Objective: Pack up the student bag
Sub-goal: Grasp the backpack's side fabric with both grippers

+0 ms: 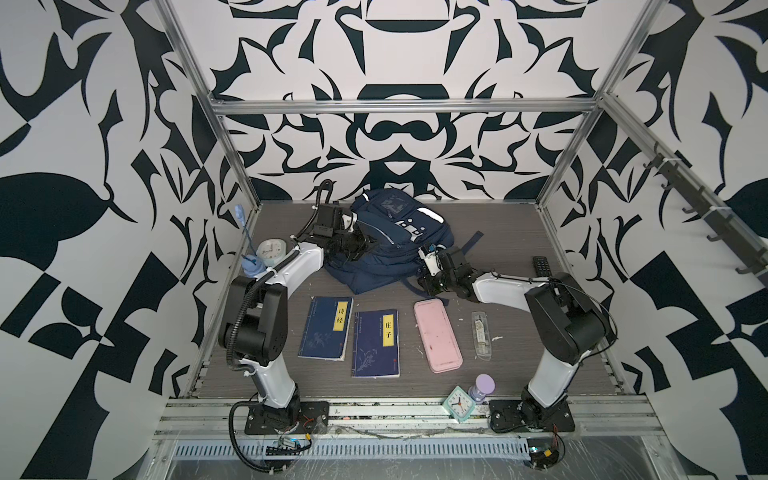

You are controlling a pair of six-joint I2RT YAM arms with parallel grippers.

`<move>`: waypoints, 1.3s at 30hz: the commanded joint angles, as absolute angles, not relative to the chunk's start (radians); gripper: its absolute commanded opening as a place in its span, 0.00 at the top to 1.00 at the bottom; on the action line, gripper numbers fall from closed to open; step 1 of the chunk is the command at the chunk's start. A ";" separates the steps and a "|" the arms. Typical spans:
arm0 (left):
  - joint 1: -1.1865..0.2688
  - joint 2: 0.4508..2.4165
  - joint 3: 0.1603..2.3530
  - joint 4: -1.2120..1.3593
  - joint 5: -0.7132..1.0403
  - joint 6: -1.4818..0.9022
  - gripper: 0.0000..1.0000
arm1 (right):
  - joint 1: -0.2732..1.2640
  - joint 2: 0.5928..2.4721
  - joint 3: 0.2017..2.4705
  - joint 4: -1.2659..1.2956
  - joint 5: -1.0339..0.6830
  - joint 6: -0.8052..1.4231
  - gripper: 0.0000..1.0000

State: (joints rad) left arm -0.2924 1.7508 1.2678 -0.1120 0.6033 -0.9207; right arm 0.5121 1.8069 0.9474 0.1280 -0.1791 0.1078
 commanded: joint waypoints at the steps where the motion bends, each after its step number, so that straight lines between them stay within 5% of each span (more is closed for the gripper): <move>1: -0.284 1.736 1.310 -0.018 0.624 -0.915 1.00 | 0.517 1.831 1.006 0.150 -0.184 0.106 0.65; 18: -0.284 1.730 1.310 -0.029 0.629 -0.915 1.00 | 0.515 1.889 1.113 0.117 -0.164 0.068 0.69; 27: -0.283 1.738 1.319 -0.031 0.630 -0.916 1.00 | 0.513 1.904 1.117 0.112 -0.171 0.060 0.80; 35: -0.282 1.734 1.315 -0.030 0.633 -0.916 1.00 | 0.514 1.904 1.108 0.131 -0.125 0.045 0.61; 39: -0.282 1.730 1.309 -0.025 0.633 -0.917 1.00 | 0.513 1.917 1.123 0.129 -0.130 0.043 0.68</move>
